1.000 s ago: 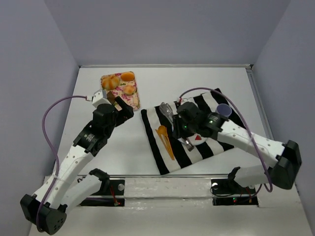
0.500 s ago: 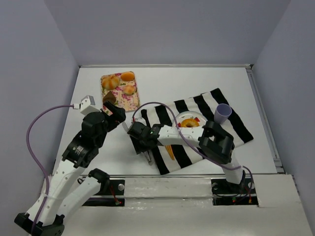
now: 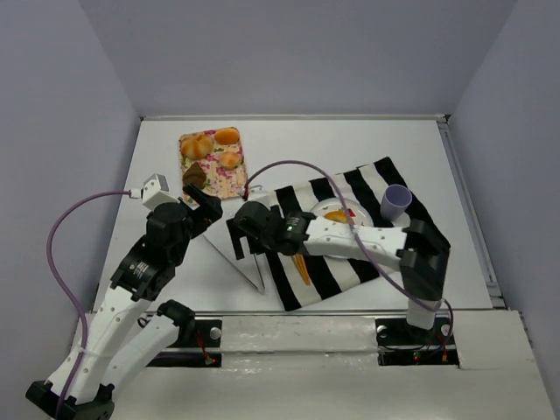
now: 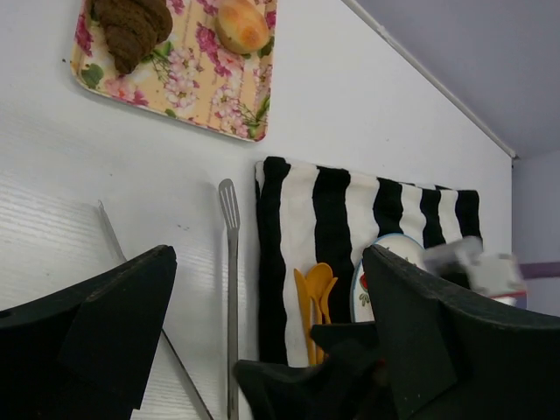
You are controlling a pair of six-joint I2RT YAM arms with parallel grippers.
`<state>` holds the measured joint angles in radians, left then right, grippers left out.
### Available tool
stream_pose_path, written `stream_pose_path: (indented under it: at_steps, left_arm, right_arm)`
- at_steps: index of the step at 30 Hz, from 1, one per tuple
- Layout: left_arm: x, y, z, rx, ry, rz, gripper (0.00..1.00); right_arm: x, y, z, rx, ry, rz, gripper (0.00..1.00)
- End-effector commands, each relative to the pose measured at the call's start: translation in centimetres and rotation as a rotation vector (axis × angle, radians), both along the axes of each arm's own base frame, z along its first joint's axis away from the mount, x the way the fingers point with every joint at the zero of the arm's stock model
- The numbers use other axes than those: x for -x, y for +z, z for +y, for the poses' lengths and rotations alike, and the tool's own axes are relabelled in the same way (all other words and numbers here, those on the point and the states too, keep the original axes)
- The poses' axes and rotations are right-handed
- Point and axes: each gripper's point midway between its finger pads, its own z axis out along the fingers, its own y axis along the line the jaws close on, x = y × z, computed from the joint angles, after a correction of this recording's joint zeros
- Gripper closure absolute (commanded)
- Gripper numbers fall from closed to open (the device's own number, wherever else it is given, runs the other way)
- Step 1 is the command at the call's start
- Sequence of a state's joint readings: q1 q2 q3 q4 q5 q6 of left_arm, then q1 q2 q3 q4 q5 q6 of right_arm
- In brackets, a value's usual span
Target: Place the bread
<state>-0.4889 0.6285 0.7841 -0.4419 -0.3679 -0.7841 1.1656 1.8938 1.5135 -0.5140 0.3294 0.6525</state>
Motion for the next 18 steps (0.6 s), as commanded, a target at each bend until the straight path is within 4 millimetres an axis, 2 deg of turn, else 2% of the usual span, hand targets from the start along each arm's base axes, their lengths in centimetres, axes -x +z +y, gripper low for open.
stream_pose_path:
  at_steps: [1, 2, 3, 5, 6, 8, 10, 11, 12, 14, 18]
  left_arm:
    - [-0.2, 0.6, 0.4, 0.006, 0.031, -0.012, 0.01]
    - [-0.3, 0.5, 0.4, 0.008, 0.031, -0.009, 0.01]
    - [-0.3, 0.3, 0.3, 0.009, 0.027, -0.004, 0.01]
    - [-0.4, -0.2, 0.1, 0.007, 0.019, 0.000, 0.01]
    - [-0.4, -0.7, 0.0, 0.005, 0.017, 0.009, 0.01]
    - [-0.5, -1.1, -0.1, 0.008, 0.015, 0.012, 0.01]
    - [-0.7, -1.6, -0.3, 0.012, 0.013, 0.019, 0.01]
    - [-0.7, -1.6, -0.3, 0.013, 0.012, 0.019, 0.01]
    - [-0.8, -1.8, -0.5, 0.010, 0.009, 0.028, 0.01]
    - [-0.8, -2.1, -0.4, 0.005, 0.014, 0.042, 0.01]
    - [-1.0, -2.6, -0.5, 0.000, 0.017, 0.063, 0.01]
  right_arm:
    - [-5.2, 8.6, -8.0, -0.126, -0.259, -0.170, 0.00]
    - [-5.9, 9.2, -10.3, -0.134, -0.316, -0.183, 0.00]
    - [-6.0, 10.2, -14.2, -0.146, -0.379, -0.215, 0.00]
    - [-5.4, 11.3, -17.8, -0.135, -0.442, -0.286, 0.00]
    - [-4.6, 12.5, -20.9, -0.143, -0.493, -0.350, 0.00]
    - [-3.8, 13.4, -23.6, -0.151, -0.522, -0.401, 0.00]
    - [-2.2, 14.3, -25.9, -0.202, -0.526, -0.430, 0.00]
    - [-2.1, 13.4, -26.1, -0.180, -0.523, -0.423, 0.00]
    - [-1.3, 14.5, -27.0, -0.231, -0.521, -0.438, 0.00]
    - [-0.4, 14.7, -28.2, -0.275, -0.528, -0.443, 0.00]
    - [0.2, 14.9, -29.2, -0.296, -0.529, -0.459, 0.00]
